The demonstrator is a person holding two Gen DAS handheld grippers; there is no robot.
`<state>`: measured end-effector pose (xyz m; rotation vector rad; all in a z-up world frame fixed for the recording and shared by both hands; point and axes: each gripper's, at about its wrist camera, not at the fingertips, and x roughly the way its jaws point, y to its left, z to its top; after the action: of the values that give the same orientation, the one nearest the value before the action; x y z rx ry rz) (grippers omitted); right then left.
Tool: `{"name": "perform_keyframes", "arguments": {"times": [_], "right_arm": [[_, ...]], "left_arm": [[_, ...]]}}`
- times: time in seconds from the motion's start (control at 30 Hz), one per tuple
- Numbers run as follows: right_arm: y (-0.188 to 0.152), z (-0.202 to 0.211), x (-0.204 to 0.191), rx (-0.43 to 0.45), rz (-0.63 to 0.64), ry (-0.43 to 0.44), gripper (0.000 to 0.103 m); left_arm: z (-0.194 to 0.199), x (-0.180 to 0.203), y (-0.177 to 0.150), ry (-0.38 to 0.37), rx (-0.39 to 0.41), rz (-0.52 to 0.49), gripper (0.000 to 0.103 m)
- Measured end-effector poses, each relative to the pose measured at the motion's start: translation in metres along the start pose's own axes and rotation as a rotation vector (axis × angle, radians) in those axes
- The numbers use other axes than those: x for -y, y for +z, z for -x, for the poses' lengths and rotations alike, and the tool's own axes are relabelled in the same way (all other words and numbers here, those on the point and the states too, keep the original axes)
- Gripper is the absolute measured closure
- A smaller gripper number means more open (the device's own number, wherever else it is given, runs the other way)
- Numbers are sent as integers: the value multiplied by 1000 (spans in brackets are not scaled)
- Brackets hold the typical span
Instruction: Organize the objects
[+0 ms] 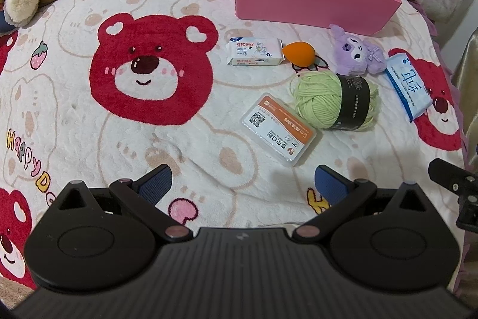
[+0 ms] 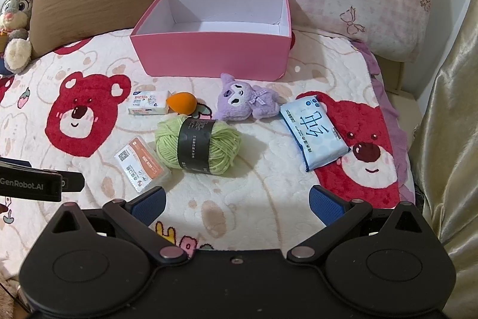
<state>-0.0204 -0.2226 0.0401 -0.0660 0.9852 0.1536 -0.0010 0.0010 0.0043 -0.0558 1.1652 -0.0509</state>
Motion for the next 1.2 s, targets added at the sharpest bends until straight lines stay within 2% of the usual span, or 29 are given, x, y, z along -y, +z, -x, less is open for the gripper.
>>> {"name": "perform_keyframes", "arguments": {"times": [0.4,0.57,0.73,0.87,1.07,1.2], "right_arm": [[0,0,1,-3,5,-8,0],[2,9,-7,4,21,-25,0],[4,24,-22,29,52,70,0],[6,25,-36,41,70,180,0],[1,3,-58,89,101,295,0],[-4,-24,-71,46,70,309,0]], "left_arm": [[4,6,-2,-12,1,-21,0],[10,-3,12,-40,-9,-38,0],[22,-7,32,-58,2,-138,2],[25,-21,49,-87,46,-148,2],[1,-34,63,-136,71,-167,2],[-23,-36,63,-158,67,-200,3]]}}
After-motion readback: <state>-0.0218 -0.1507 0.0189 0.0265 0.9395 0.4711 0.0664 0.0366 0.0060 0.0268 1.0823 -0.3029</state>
